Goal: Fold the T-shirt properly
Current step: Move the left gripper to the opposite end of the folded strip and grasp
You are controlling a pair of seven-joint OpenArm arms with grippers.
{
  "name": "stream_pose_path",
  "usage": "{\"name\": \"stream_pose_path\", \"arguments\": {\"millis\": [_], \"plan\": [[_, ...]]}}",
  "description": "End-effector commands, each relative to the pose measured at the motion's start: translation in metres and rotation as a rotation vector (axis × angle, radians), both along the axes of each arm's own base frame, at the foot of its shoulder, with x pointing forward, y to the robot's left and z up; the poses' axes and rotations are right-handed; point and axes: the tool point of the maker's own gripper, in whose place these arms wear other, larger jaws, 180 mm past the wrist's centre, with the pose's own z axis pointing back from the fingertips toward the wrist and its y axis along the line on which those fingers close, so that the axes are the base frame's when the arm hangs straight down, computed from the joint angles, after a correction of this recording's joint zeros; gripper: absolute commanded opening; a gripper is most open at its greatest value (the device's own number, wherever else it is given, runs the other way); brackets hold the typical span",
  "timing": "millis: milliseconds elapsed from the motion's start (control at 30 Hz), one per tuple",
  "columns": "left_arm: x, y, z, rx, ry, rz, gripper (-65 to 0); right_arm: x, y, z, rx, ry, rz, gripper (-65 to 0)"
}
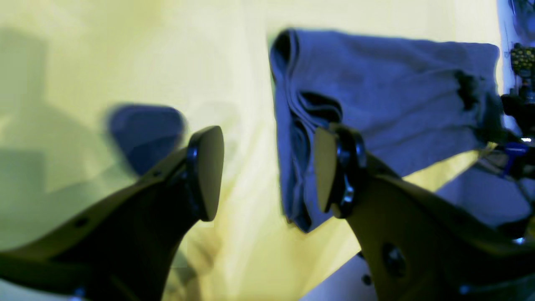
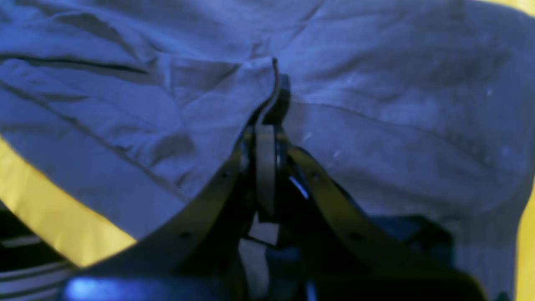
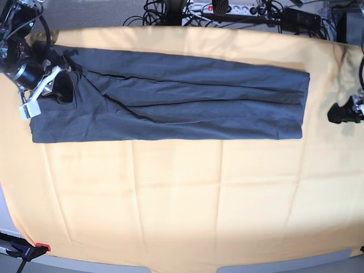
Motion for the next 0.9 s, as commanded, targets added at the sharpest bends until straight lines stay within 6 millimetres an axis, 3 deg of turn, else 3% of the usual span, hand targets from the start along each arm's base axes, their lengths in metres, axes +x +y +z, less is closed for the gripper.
{"name": "stream_pose_path", "arguments": {"millis": [0, 367, 633, 767, 833, 867], "plan": [[0.009, 0.003, 0.017, -0.001, -0.055, 0.002, -30.5, 0.006, -0.005, 0.009, -0.021, -0.045, -0.006, -65.0], [0.013, -0.032, -0.025, -0.068, -0.037, 0.042, -30.5, 0.003, -0.005, 0.003, -0.035, -0.033, -0.020, -65.0], [-0.012, -0.068, -0.063, -0.137, 0.062, 0.002, -30.5, 0.005, -0.001, 0.007, -0.001, -0.050, -0.015, -65.0], [-0.019, -0.073, -0.069, -0.147, 0.083, -0.007, -30.6, 0.005, 0.000, 0.009, 0.006, -0.053, -0.012, -65.0], [-0.018, -0.074, -0.068, -0.152, 0.077, -0.005, -34.1, 0.005, -0.001, 0.009, 0.004, -0.051, -0.011, -65.0], [-0.017, -0.074, -0.067, -0.158, 0.072, -0.002, -39.3, 0.004, -0.001, 0.008, 0.004, -0.049, -0.010, -65.0]]}}
